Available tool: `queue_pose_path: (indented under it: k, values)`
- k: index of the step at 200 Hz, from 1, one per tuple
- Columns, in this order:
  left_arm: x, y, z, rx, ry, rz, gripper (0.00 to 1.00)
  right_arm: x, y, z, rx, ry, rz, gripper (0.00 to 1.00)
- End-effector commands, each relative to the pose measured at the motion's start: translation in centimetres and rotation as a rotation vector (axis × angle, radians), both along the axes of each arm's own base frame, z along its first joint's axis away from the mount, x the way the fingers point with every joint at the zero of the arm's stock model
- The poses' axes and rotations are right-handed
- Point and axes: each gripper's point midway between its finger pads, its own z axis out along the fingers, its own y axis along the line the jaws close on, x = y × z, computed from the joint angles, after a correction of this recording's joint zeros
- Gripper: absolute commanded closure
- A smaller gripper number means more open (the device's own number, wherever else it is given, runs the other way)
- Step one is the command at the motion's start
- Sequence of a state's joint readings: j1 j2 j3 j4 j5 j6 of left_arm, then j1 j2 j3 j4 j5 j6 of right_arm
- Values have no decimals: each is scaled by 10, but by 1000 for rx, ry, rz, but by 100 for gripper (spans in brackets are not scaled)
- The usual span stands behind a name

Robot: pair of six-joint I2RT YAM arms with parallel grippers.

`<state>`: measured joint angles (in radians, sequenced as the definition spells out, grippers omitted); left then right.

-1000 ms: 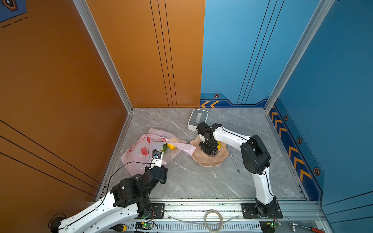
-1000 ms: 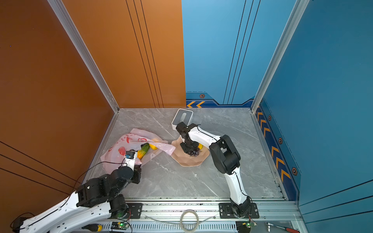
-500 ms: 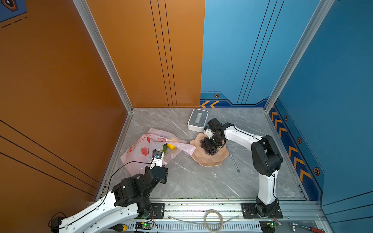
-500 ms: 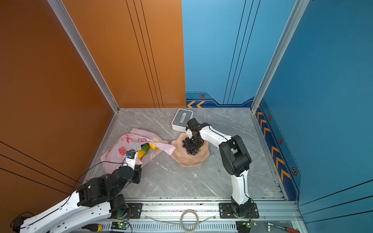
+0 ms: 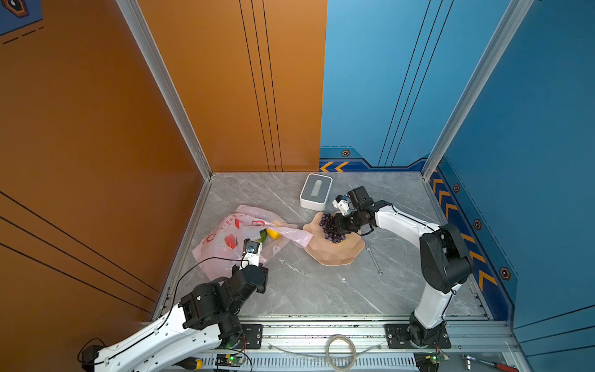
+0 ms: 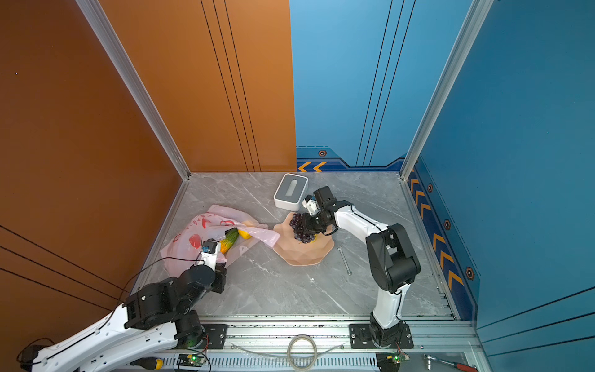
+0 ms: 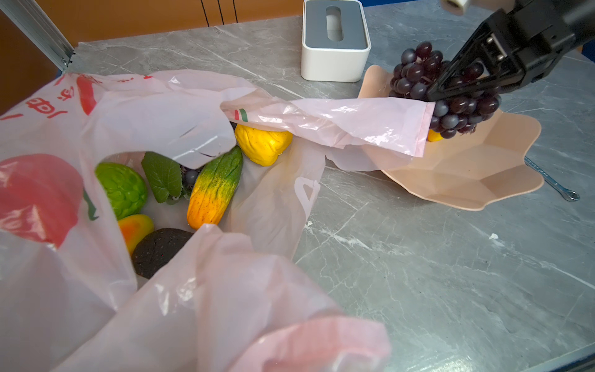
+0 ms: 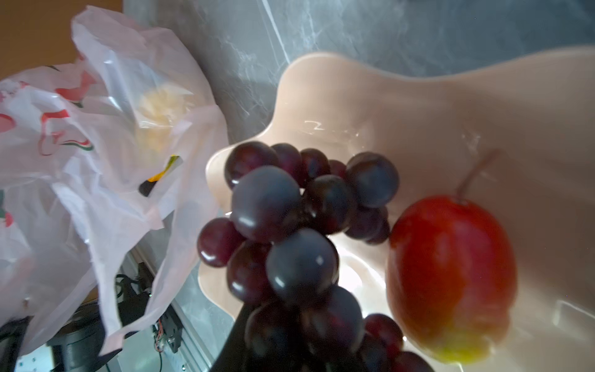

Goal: Place the fruits into the plastic bag
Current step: Pick up the fruit from the plate.

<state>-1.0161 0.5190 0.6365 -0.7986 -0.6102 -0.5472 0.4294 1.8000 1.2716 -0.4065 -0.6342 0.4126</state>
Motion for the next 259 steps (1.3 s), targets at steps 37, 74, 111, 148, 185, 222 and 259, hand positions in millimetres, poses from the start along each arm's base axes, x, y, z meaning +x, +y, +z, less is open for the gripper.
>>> queue_pose_path:
  k: [37,74,111,148,185,222,259]
  values:
    - [-1,2,2,1,-7,4,100,5,6,50,212,-43,-30,76]
    - [-2,3,3,-7,-12,4,100,6,0,68,259,-63,-47,76]
    - [-1,3,4,-8,-14,4,100,-3,1,99,325,-96,-41,76]
    - [-2,2,3,-7,-9,0,100,-17,3,142,390,-158,-17,76]
    - [-2,1,3,-11,-5,-2,100,-49,17,185,431,-204,62,76]
    - [-2,0,2,-8,1,-5,100,-86,42,208,459,-231,156,76]
    - [-3,1,4,-18,5,-2,100,-117,73,220,477,-241,254,76]
